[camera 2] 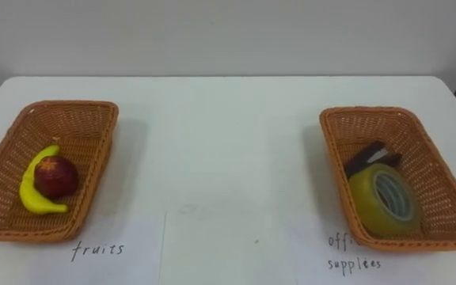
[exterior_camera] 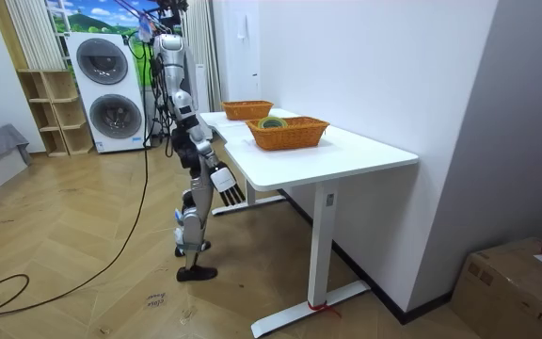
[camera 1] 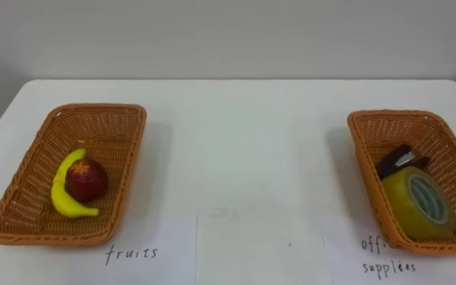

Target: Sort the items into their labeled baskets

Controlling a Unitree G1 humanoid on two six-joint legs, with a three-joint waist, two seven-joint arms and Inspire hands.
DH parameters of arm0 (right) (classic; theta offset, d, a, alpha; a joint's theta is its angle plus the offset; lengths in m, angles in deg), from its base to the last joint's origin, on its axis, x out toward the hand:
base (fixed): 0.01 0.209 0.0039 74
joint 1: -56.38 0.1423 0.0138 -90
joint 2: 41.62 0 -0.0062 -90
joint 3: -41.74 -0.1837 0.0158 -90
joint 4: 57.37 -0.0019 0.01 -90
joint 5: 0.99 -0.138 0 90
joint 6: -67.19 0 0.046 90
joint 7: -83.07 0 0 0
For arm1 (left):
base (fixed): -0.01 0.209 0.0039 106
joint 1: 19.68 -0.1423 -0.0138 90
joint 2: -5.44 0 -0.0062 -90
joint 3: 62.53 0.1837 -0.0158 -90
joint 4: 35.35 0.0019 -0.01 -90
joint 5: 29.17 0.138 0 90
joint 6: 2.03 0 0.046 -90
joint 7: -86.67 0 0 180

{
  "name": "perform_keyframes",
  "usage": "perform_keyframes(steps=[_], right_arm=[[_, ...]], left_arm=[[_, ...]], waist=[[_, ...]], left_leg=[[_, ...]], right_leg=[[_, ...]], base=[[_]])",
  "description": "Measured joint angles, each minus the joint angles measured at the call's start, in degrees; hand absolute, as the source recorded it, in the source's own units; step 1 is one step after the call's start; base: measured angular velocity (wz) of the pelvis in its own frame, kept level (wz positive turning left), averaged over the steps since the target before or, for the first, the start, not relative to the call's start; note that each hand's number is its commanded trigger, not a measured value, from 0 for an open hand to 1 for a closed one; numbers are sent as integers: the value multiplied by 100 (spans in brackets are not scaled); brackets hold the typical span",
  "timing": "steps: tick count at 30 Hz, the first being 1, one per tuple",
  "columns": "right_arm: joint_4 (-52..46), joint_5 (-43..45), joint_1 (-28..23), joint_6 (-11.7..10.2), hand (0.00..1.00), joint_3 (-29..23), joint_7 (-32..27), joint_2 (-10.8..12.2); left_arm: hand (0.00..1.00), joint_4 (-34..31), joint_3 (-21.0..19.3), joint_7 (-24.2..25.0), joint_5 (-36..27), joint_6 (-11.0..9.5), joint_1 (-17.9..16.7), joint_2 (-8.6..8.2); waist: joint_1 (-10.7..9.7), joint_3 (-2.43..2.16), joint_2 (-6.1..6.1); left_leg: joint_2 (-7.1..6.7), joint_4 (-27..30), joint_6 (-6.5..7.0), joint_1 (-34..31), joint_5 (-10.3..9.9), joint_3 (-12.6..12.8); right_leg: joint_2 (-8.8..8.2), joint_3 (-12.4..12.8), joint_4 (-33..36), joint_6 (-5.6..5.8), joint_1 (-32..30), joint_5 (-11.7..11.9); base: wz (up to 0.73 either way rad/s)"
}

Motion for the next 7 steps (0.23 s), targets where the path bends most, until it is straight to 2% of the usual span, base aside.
perform_keyframes(steps=[7], right_arm=[[2,-168,-6,0,0,5,187,19]], left_arm=[[0,36,86,279,-499,1,-24,16]], waist=[[-8,13,-5]], left_leg=[[-7,27,0,0,-1,-122]], right_leg=[[-4,-52,-1,0,62,0]], base=[[8]])
